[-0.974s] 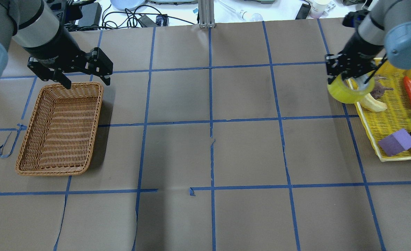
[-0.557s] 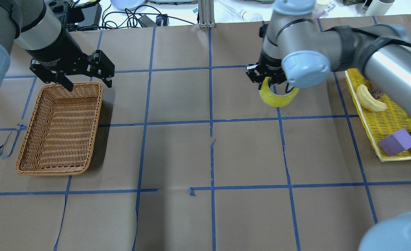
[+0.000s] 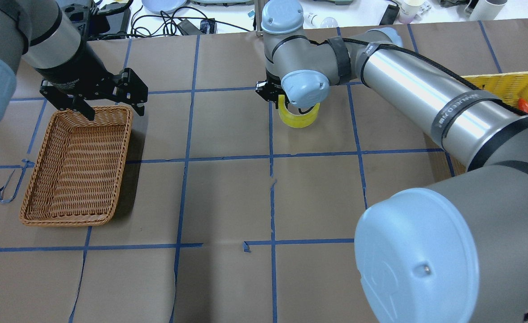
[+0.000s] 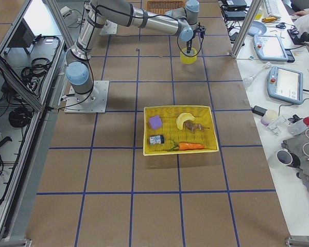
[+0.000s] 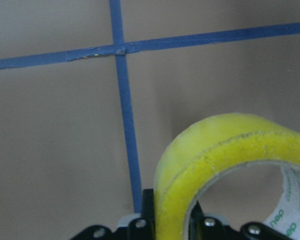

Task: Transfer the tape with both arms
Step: 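Carry the tape roll with the right gripper toward the table center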

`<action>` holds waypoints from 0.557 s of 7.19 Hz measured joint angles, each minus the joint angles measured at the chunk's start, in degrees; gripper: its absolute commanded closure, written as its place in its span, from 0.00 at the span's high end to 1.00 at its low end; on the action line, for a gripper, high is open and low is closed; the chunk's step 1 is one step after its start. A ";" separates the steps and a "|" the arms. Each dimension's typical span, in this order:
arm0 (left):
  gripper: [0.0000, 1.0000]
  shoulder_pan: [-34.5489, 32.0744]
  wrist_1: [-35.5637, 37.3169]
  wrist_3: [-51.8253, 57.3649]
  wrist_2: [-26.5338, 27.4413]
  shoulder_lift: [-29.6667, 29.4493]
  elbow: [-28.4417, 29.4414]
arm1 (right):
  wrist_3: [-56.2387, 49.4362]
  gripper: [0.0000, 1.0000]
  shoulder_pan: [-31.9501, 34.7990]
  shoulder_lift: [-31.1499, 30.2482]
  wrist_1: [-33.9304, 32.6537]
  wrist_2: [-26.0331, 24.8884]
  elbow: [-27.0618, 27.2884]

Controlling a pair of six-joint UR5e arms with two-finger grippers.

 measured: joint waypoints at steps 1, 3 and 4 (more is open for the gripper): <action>1.00 0.01 0.09 -0.11 0.08 0.00 0.00 | 2.18 0.00 1.39 2.24 -0.37 0.64 -2.42; 1.00 0.01 0.10 -0.37 0.13 0.00 -0.01 | 4.70 0.22 3.01 5.23 -1.14 2.83 -4.95; 1.00 -0.03 0.08 -0.42 0.13 0.00 -0.01 | 4.94 0.99 3.23 5.72 -1.35 3.23 -5.20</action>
